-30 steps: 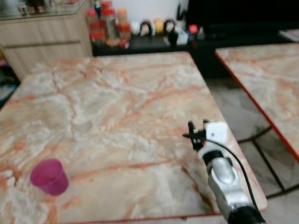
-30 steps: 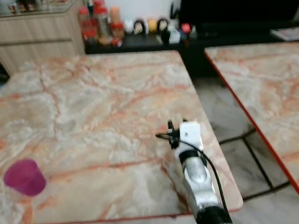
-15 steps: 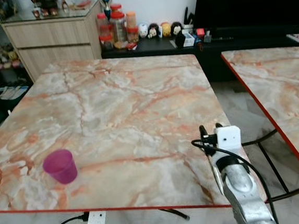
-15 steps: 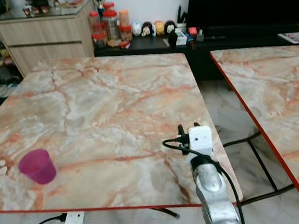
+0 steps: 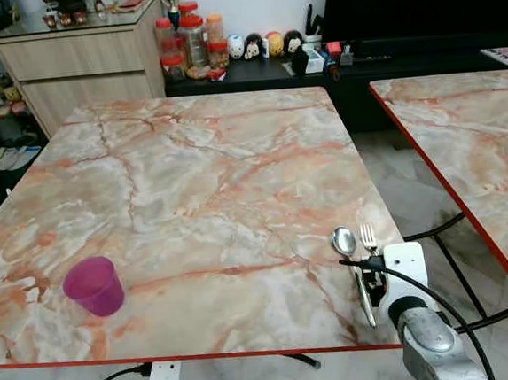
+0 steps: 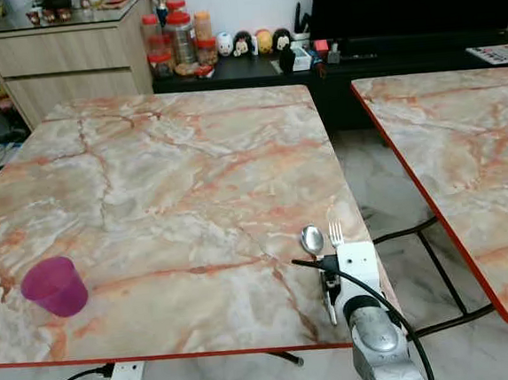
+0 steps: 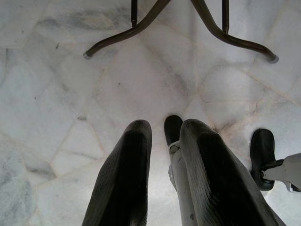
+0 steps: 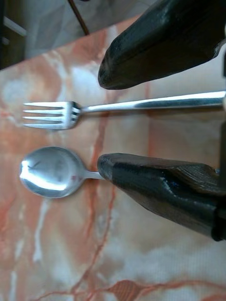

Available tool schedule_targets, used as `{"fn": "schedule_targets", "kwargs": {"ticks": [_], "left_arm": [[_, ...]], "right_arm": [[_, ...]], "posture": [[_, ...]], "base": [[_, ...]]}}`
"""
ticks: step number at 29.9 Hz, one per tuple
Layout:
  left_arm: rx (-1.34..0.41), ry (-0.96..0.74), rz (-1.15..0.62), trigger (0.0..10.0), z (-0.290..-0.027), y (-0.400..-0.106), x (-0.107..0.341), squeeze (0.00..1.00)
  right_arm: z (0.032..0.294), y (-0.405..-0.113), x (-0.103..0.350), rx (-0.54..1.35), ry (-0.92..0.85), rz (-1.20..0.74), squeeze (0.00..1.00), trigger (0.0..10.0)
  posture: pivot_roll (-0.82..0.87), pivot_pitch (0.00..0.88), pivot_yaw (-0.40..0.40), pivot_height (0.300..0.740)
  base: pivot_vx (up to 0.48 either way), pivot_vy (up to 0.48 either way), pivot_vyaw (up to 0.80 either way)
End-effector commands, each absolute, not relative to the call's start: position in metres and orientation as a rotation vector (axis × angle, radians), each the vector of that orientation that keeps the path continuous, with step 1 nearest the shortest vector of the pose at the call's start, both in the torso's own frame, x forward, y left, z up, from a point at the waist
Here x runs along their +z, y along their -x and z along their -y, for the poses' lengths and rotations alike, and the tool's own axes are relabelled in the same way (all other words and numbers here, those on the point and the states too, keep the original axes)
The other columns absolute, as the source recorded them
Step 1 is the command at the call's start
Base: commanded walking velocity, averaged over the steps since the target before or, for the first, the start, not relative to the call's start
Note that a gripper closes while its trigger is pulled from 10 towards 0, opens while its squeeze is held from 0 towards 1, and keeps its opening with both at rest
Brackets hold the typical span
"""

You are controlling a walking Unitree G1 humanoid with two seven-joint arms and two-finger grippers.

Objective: Setting the table

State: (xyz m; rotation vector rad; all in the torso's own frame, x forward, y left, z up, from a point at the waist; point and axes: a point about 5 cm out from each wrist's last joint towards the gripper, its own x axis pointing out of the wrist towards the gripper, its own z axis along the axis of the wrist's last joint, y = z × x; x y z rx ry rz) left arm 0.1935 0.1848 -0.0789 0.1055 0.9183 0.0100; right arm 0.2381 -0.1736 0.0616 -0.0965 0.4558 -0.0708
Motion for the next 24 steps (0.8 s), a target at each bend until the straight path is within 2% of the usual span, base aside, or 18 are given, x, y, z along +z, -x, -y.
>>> {"fn": "schedule_targets", "kwargs": {"ticks": [1,7,8,9,13,14,15,16,24], "left_arm": [[-0.008,-0.127,-0.929,10.0,-0.186,-0.191,-0.08,0.0],[0.001,-0.121,-0.928,10.0,-0.186,-0.19,-0.081,0.0],[0.001,-0.121,-0.93,10.0,-0.186,-0.189,-0.081,0.0],[0.002,-0.121,-0.931,10.0,-0.186,-0.189,-0.081,0.0],[0.002,-0.118,-0.936,10.0,-0.186,-0.187,-0.082,0.0],[0.002,-0.118,-0.936,10.0,-0.186,-0.187,-0.082,0.0],[0.001,-0.119,-0.937,10.0,-0.186,-0.187,-0.082,0.0],[0.001,-0.119,-0.937,10.0,-0.186,-0.187,-0.082,0.0],[0.005,-0.117,-0.931,10.0,-0.186,-0.19,-0.081,0.0]], "right_arm": [[0.171,-0.241,0.071,-0.049,0.069,-0.417,0.0,10.0],[0.169,-0.247,0.08,-0.025,0.039,-0.368,0.0,10.0],[0.169,-0.248,0.08,-0.03,0.036,-0.361,0.19,10.0],[0.169,-0.248,0.08,-0.036,0.028,-0.356,1.0,10.0],[0.169,-0.25,0.077,-0.039,0.03,-0.381,1.0,10.0],[0.169,-0.25,0.076,-0.039,0.029,-0.386,0.79,10.0],[0.169,-0.251,0.073,-0.031,0.025,-0.396,0.14,10.0],[0.167,-0.251,0.071,-0.018,0.003,-0.405,0.0,10.0],[0.161,-0.256,0.07,0.017,-0.006,-0.403,0.0,10.0]], "posture": [[-0.08,0.0,-0.007,0.725],[-0.07,0.0,-0.016,0.725],[-0.07,0.0,-0.016,0.725],[-0.07,0.0,-0.015,0.725],[-0.06,0.0,-0.017,0.725],[-0.07,0.0,-0.015,0.725],[-0.07,0.0,-0.014,0.725],[-0.07,0.0,-0.014,0.725],[-0.06,0.0,-0.017,0.725]], "base": [[0.0,0.0,0.0],[0.0,0.0,0.0],[0.0,0.0,0.0],[0.0,0.0,0.0],[0.0,0.0,0.0],[0.0,0.0,0.0],[0.0,0.0,0.0],[0.0,0.0,0.0],[0.0,0.0,0.0]]}}
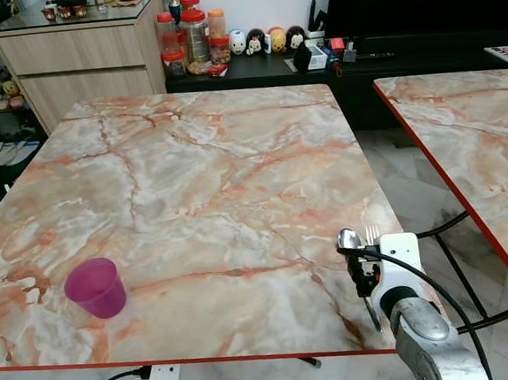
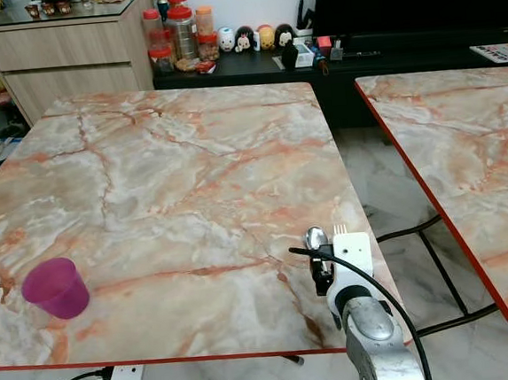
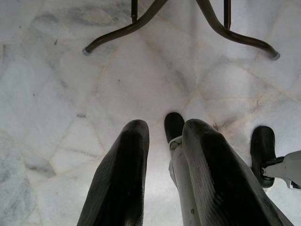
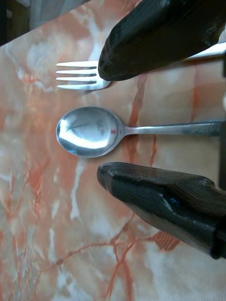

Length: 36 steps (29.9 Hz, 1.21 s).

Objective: Setting the table

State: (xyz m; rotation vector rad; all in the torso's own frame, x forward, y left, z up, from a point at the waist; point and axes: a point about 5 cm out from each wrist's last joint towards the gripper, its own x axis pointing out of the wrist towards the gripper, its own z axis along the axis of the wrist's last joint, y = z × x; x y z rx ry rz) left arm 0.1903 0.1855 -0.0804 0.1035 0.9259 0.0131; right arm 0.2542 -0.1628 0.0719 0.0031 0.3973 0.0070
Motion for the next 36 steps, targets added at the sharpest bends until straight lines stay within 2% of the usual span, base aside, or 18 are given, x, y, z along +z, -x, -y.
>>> {"fn": "schedule_targets", "kwargs": {"ticks": [1,10,36], "left_arm": [[0.007,-0.116,-0.93,10.0,-0.186,-0.19,-0.08,0.0],[0.007,-0.11,-0.935,10.0,-0.184,-0.189,-0.081,0.0],[0.015,-0.122,-0.946,10.0,-0.188,-0.187,-0.082,0.0]], "right_arm": [[0.16,-0.257,0.07,0.019,-0.007,-0.403,0.0,10.0],[0.156,-0.27,0.074,0.025,-0.011,-0.395,0.0,10.0],[0.157,-0.264,0.058,-0.007,0.001,-0.498,0.0,10.0]], "posture": [[-0.07,0.0,-0.016,0.725],[-0.06,0.0,-0.022,0.725],[-0.06,0.0,-0.018,0.725]], "base": [[0.0,0.0,0.0],[0.0,0.0,0.0],[0.0,0.0,0.0]]}}
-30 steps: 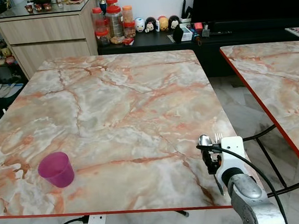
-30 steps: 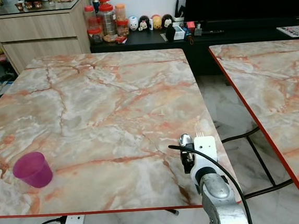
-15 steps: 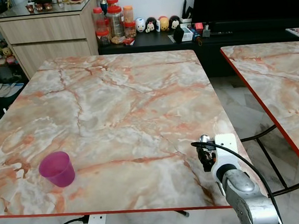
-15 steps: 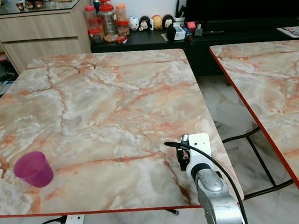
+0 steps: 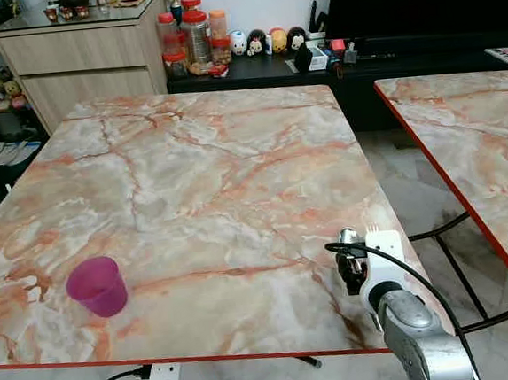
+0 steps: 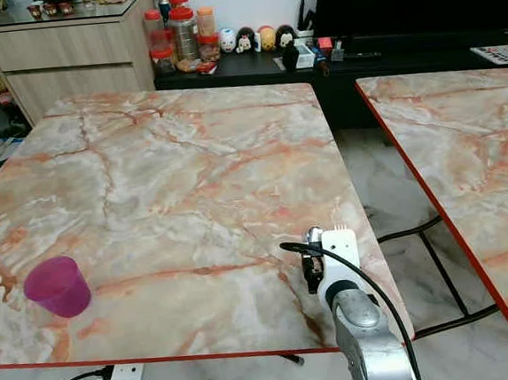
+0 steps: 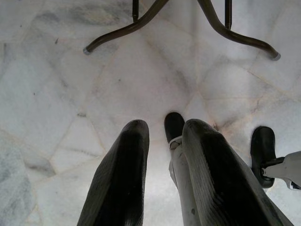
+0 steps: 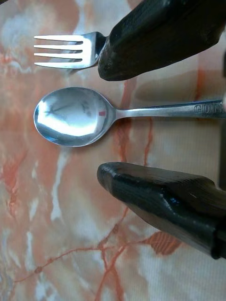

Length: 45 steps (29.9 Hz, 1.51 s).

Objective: Setting the table

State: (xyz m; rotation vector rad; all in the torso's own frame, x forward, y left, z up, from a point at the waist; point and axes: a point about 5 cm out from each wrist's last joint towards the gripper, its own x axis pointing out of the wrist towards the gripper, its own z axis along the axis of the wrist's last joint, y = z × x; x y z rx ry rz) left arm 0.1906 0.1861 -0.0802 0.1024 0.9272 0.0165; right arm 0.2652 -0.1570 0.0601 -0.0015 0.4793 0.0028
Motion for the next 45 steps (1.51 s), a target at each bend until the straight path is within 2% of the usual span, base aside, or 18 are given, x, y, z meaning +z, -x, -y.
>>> {"fn": "schedule_targets", "kwargs": {"ticks": [1,23,24,25,26,27,45], "left_arm": [[0.015,-0.122,-0.946,10.0,-0.188,-0.187,-0.082,0.0],[0.009,-0.13,-0.958,10.0,-0.189,-0.187,-0.082,0.0],[0.008,-0.129,-0.957,10.0,-0.189,-0.187,-0.082,0.0],[0.008,-0.129,-0.957,10.0,-0.189,-0.187,-0.082,0.0],[0.008,-0.128,-0.957,10.0,-0.189,-0.187,-0.082,0.0],[0.008,-0.128,-0.957,10.0,-0.188,-0.188,-0.082,0.0],[0.004,-0.126,-0.962,10.0,-0.188,-0.188,-0.082,0.0]], "right_arm": [[0.157,-0.264,0.058,-0.007,0.0,-0.5,0.0,10.0],[0.155,-0.259,0.048,-0.01,-0.006,-0.55,0.0,10.0],[0.155,-0.259,0.048,-0.012,-0.005,-0.551,0.0,6.5],[0.155,-0.259,0.048,-0.012,-0.005,-0.552,0.0,6.5],[0.155,-0.26,0.047,-0.012,-0.004,-0.553,0.0,0.6],[0.155,-0.26,0.047,-0.011,-0.003,-0.555,0.0,0.0],[0.153,-0.26,0.047,0.003,-0.004,-0.558,0.0,0.0]], "posture": [[-0.06,0.0,-0.018,0.725],[-0.06,0.0,-0.016,0.725],[-0.05,0.0,-0.017,0.725],[-0.05,0.0,-0.017,0.725],[-0.05,0.0,-0.017,0.725],[-0.05,0.0,-0.017,0.725],[-0.06,0.0,-0.016,0.725]], "base": [[0.0,0.0,0.0],[0.0,0.0,0.0],[0.0,0.0,0.0],[0.0,0.0,0.0],[0.0,0.0,0.0],[0.0,0.0,0.0],[0.0,0.0,0.0]]}}
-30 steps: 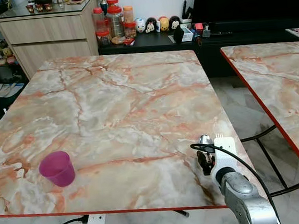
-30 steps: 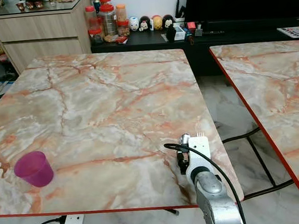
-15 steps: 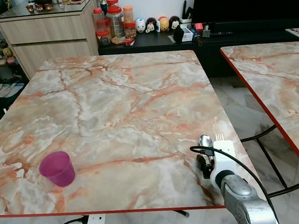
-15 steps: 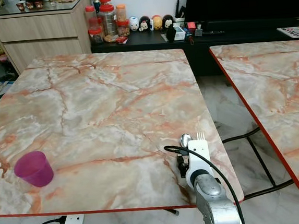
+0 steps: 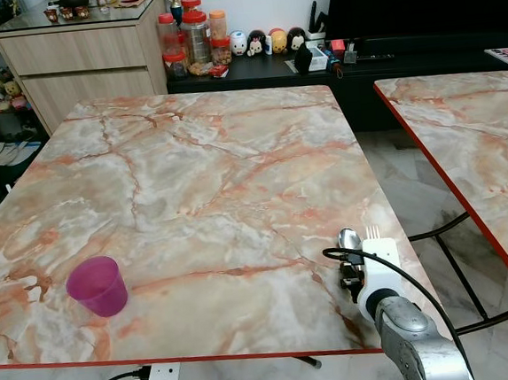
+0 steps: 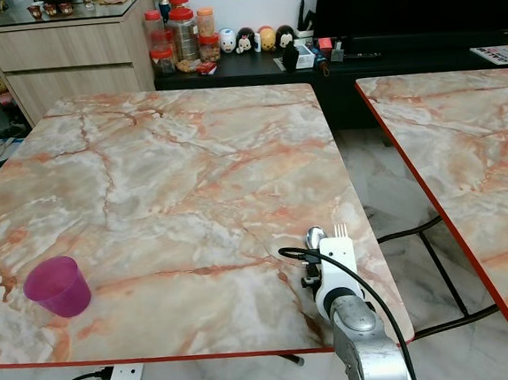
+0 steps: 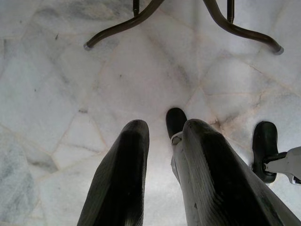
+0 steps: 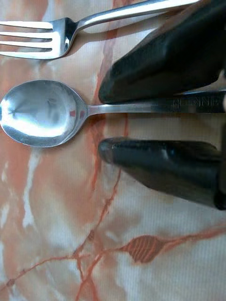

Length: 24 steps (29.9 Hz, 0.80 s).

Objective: Setting the table

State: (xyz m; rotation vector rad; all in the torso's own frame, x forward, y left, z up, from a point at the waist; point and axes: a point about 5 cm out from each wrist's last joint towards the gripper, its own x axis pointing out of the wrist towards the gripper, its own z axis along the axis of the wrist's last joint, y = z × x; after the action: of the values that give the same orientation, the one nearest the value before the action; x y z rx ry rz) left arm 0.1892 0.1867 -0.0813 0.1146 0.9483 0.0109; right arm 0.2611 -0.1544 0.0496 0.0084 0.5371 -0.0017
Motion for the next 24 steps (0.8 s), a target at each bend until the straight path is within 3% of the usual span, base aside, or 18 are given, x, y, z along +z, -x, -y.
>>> {"fn": "schedule_targets", "kwargs": {"ticks": [1,24], "left_arm": [[0.003,-0.126,-0.965,10.0,-0.1879,-0.1874,-0.0823,0.0],[-0.003,-0.114,-0.97,10.0,-0.1867,-0.1879,-0.0823,0.0]], "right_arm": [[0.1533,-0.26,0.0468,0.004,-0.004,-0.559,0.0,0.0],[0.1491,-0.2616,0.0474,0.022,-0.015,-0.541,0.0,0.0]], "posture": [[-0.06,0.0,-0.017,0.725],[-0.06,0.0,-0.011,0.725]], "base": [[0.0,0.0,0.0],[0.0,0.0,0.0]]}}
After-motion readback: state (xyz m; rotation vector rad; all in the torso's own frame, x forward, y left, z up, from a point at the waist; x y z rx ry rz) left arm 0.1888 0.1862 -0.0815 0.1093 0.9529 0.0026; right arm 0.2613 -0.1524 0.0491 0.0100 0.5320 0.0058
